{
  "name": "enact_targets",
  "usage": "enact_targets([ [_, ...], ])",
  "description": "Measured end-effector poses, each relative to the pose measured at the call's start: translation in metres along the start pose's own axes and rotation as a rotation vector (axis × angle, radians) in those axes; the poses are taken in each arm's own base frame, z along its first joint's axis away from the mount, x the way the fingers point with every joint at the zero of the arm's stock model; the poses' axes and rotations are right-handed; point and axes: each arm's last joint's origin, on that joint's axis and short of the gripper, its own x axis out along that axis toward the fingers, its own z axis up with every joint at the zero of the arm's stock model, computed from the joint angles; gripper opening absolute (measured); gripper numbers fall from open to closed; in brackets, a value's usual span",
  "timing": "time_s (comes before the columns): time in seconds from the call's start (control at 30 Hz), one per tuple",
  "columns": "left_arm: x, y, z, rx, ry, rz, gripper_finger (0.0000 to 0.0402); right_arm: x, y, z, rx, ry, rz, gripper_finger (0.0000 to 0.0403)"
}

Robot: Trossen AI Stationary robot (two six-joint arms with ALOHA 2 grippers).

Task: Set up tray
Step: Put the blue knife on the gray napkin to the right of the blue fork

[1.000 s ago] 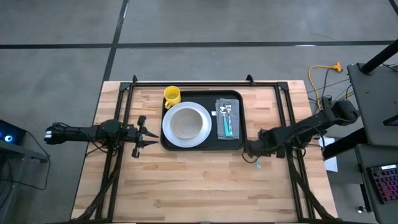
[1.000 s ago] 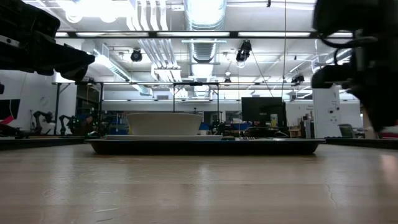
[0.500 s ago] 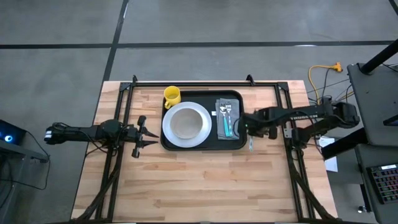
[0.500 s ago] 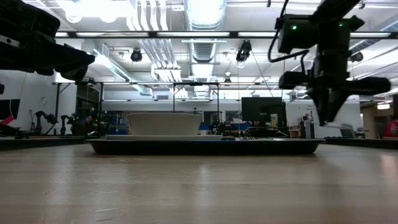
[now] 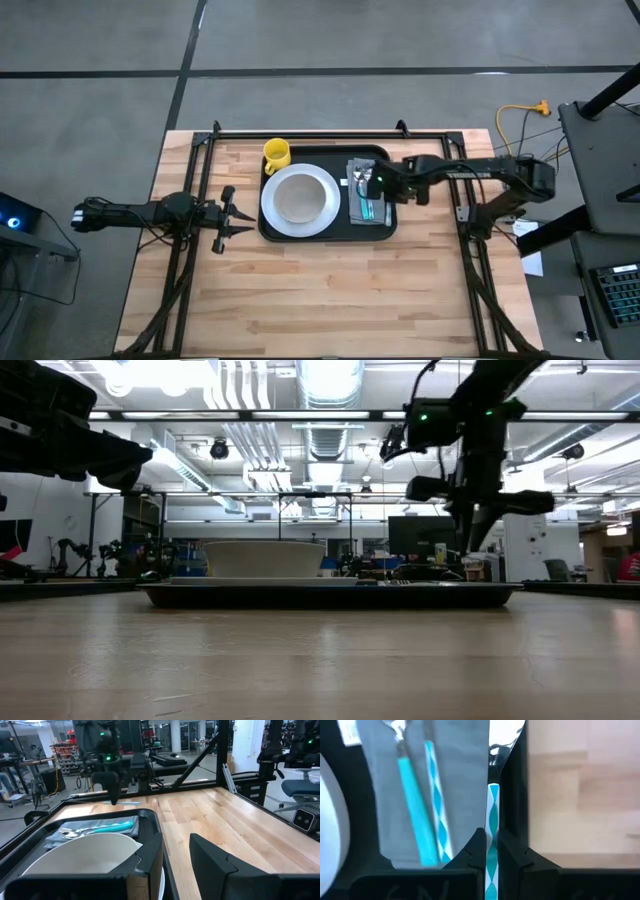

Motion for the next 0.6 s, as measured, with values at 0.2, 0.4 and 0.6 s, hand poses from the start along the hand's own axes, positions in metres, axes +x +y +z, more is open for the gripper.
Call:
enact_targets([
  [0.2,0.000,0.000,0.000,0.000,0.000,0.000,0.0083,0.017,0.024,0.023,-0.047,0.028,-0.068,0.0013],
  [0.4,0.000,0.000,0.000,0.000,-0.001,0.000,0.0083,0.032,0.046,0.033,-0.100,0.044,-0.103,0.0013],
  [0.6,0.000,0.000,0.000,0.000,0.000,0.000,0.0083,0.036,0.050,0.037,-0.082,0.058,-0.153,0.0013],
])
